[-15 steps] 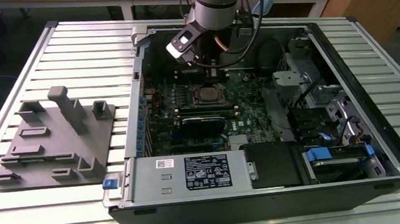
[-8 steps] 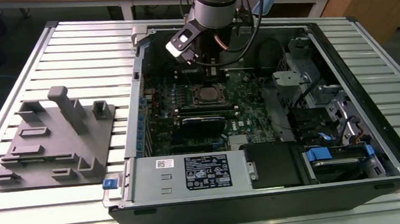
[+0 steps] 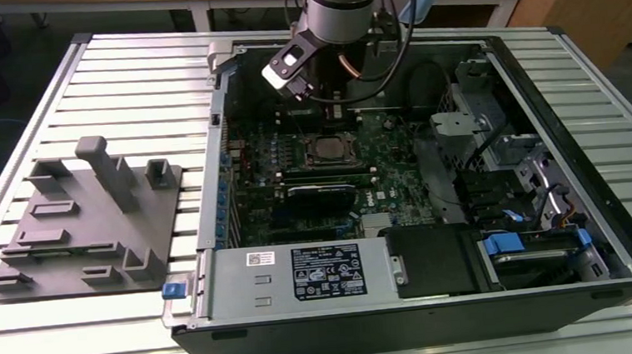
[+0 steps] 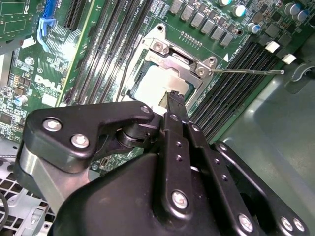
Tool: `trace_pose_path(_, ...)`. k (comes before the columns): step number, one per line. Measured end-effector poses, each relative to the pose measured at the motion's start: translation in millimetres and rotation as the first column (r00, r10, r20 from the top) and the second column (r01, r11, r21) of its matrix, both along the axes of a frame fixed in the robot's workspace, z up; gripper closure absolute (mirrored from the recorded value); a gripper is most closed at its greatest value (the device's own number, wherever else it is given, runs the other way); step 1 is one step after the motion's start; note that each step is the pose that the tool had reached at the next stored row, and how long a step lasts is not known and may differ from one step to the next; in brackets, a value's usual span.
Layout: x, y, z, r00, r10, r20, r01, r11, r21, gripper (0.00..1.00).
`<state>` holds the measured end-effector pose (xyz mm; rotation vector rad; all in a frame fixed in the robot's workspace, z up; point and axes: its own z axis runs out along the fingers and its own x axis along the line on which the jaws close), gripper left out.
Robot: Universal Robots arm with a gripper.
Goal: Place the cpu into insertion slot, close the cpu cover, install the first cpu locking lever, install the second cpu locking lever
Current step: 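Install the first cpu locking lever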
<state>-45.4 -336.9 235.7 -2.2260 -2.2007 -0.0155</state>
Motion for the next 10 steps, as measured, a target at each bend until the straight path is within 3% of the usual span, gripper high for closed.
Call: trace_pose_path(10, 0.0, 0.0, 7.6, 1.0000, 0.000, 0.0000, 0.000, 1.0000, 0.0000, 0.90)
